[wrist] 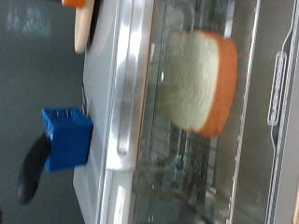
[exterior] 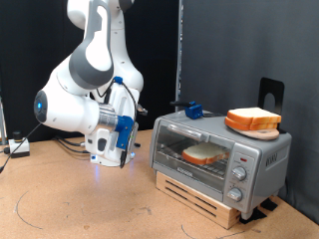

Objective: Make a piece of toast with the oven

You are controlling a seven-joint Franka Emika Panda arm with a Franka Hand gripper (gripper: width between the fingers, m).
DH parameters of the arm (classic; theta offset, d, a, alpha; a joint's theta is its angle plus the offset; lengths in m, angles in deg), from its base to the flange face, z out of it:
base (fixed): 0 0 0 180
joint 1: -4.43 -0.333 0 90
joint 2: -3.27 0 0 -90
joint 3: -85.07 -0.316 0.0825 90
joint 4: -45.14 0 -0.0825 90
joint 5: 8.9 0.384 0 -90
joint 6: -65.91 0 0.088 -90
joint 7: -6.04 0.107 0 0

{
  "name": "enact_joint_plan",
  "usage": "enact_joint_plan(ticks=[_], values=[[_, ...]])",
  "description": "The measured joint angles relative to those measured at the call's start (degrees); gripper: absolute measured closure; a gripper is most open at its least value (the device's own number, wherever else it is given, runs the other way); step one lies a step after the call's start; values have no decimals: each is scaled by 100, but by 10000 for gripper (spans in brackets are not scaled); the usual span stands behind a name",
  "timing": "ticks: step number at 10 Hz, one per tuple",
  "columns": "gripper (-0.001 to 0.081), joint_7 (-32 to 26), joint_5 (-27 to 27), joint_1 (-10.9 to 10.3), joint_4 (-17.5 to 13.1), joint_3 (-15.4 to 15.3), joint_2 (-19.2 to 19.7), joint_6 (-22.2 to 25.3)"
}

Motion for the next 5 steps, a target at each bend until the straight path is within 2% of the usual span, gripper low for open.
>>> enact_joint_plan(ticks=[2,4,5], values=[[-1,517,21,-103,-354,-79,449,3],[-1,794,-123,-278,-780,-144,921,-64],[-1,925,162,-368,-838,-171,1046,-649]])
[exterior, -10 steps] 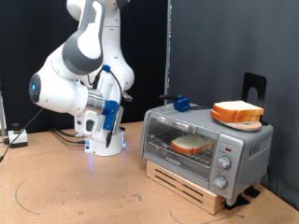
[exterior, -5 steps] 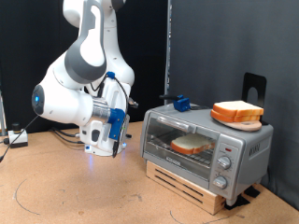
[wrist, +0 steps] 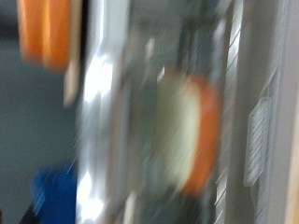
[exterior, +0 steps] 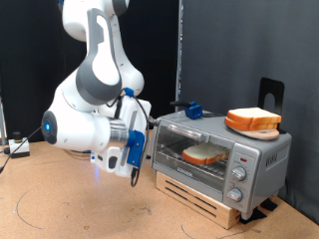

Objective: Make a piece of toast with the oven

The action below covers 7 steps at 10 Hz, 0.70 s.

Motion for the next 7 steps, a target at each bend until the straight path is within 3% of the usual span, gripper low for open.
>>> enact_joint_plan(ticks=[1,3,6,7], values=[[-1,74,169,-67,29,-12,8,-412],[-1,13,208,-61,-82,-31,116,-13],[-1,333,-1,-236,-995,-173,893,911],[-1,479,-175,-370,-1270,-176,1126,880]])
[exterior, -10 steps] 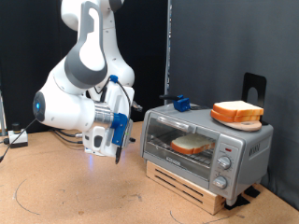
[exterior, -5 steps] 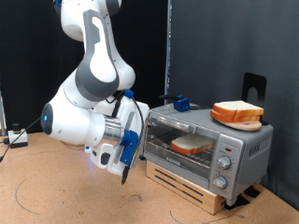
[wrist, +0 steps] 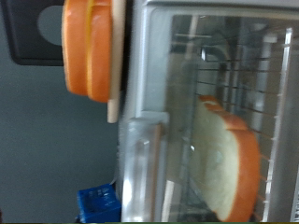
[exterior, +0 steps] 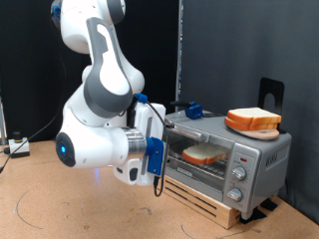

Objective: Make a piece of toast with the oven

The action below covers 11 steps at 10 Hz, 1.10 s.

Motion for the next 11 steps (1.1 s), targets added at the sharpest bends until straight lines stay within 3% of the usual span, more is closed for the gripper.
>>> enact_joint_plan(ticks=[3,7,11], values=[[-1,291,-167,-352,-479,33,420,-551],[-1,-275,140,-307,-724,-96,588,-20],[-1,-332,-69,-655,-1264,-95,1221,-524]])
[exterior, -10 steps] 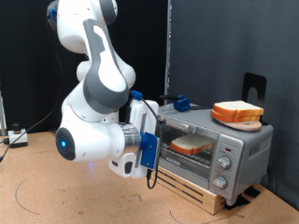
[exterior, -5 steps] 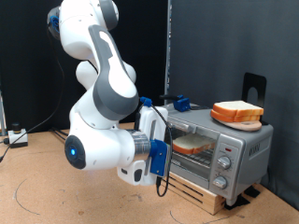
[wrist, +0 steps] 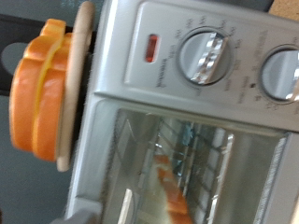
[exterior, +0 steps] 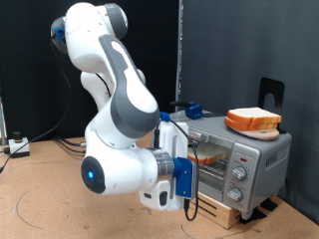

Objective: Make a piece of toast with the oven

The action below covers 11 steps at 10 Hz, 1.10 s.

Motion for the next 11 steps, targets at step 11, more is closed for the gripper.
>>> enact_joint_plan(ticks=[11], values=[[-1,14,-389,-332,-649,65,1113,-466]])
